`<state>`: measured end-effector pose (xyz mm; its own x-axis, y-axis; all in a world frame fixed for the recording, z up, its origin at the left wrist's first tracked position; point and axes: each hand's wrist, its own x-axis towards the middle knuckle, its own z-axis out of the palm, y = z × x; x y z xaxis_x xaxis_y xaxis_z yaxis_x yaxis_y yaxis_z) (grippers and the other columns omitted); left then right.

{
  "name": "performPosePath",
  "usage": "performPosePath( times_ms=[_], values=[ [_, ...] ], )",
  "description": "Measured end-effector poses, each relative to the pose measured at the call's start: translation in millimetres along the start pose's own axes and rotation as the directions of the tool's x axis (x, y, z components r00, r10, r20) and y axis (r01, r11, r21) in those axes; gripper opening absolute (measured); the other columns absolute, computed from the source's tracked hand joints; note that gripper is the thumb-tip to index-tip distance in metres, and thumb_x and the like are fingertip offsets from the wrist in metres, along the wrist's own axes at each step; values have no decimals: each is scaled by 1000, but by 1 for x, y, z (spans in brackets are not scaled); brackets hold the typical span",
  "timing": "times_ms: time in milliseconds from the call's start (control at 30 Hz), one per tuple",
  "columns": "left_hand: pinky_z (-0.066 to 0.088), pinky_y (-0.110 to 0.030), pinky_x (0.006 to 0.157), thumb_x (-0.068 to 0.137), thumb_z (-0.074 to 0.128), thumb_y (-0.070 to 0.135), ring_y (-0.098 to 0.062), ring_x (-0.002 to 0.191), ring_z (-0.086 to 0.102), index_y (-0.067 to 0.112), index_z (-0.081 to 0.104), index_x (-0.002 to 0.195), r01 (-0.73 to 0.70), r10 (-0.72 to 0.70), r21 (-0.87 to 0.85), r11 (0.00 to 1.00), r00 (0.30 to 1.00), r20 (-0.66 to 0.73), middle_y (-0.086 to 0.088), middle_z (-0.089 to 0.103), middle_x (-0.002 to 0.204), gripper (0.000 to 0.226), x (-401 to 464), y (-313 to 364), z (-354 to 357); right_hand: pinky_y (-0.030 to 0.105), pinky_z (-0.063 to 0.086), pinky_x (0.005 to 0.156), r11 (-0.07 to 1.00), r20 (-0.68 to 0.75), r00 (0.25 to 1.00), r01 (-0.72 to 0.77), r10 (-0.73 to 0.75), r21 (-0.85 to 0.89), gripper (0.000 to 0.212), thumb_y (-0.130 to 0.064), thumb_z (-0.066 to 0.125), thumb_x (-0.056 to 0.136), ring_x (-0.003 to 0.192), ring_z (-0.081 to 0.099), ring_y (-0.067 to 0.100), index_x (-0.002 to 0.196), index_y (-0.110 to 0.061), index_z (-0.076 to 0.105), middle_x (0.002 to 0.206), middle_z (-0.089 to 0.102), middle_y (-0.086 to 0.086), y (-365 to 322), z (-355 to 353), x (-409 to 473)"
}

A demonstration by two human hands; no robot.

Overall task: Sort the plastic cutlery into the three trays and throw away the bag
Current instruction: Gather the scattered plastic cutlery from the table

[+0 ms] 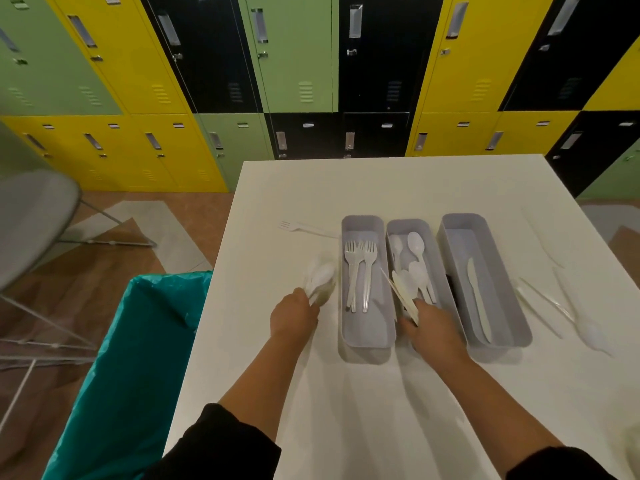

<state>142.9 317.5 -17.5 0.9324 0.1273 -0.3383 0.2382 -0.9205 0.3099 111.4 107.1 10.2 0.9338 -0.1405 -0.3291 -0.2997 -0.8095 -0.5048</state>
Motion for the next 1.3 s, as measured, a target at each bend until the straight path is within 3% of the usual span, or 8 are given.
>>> performPosePath(
  times_ms=[167, 400, 500, 633, 800, 1033, 1233, 1300],
  values=[
    [40, -33, 65, 97, 43, 24, -30, 78, 55, -1, 41, 114, -7, -19, -271, 963, 995, -94, -14, 55, 90, 30, 1, 3, -8, 28, 44, 72, 997, -74, 997, -14, 19, 70, 32, -26, 51, 95, 90, 62, 29, 116, -3, 57, 106, 65, 17, 3, -12, 3],
    [48, -32, 56, 95, 50, 22, -21, 59, 53, 5, 45, 94, 105, -231, -695, 711, 969, -90, -12, 54, 78, 17, 15, 7, -18, 28, 38, 56, 981, -35, 990, 140, -137, 132, 26, -18, 42, 98, 67, 50, 21, 98, 2, 59, 81, 58, 14, -38, -19, 26],
    [40, -23, 47, 94, 52, 23, -15, 49, 45, 7, 46, 87, 129, -290, -804, 581, 955, -56, -8, 49, 67, 19, 20, 3, -24, 27, 32, 61, 969, -17, 971, 238, -237, 67, 25, -14, 41, 98, 75, 52, 23, 98, 3, 59, 85, 58, 16, -72, -10, 53],
    [43, -27, 55, 94, 54, 20, -16, 56, 47, 12, 45, 82, 183, -356, -878, 443, 935, 16, -8, 50, 71, 17, 30, -8, -36, 31, 40, 79, 957, 46, 958, 284, -282, -55, 28, -11, 41, 96, 107, 55, 34, 119, 0, 52, 118, 57, 20, -119, 5, 94],
    [47, -28, 56, 96, 49, 12, -17, 56, 49, 12, 52, 87, 181, -334, -952, 247, 938, 92, -8, 55, 73, 8, 43, -24, -42, 34, 41, 92, 925, 156, 949, 303, -273, -227, 30, -2, 41, 95, 118, 49, 32, 124, 1, 45, 131, 46, 21, -163, 35, 136],
    [48, -29, 58, 96, 46, 20, -16, 51, 46, 11, 51, 80, 178, -342, -920, 350, 938, 51, -7, 52, 65, 20, 55, -47, -33, 33, 43, 95, 910, 251, 953, 249, -169, -332, 54, 7, 43, 90, 123, 49, 33, 140, 4, 24, 152, 12, 23, -192, 71, 164],
    [47, -29, 56, 96, 46, 22, -15, 50, 45, 13, 48, 78, 173, -350, -917, 359, 936, 39, -5, 50, 61, 20, 58, -51, -29, 33, 47, 86, 893, 252, 945, 288, -207, -347, 31, 4, 44, 91, 113, 56, 31, 121, 3, 47, 128, 52, 19, -196, 84, 167],
    [46, -30, 56, 96, 47, 22, -15, 49, 44, 13, 47, 76, 154, -343, -919, 363, 939, 22, -4, 49, 59, 22, 56, -49, -30, 27, 46, 65, 923, 283, 936, 283, -207, -259, 20, 0, 44, 92, 96, 59, 29, 107, -1, 57, 117, 60, 16, -198, 82, 164]
  ],
)
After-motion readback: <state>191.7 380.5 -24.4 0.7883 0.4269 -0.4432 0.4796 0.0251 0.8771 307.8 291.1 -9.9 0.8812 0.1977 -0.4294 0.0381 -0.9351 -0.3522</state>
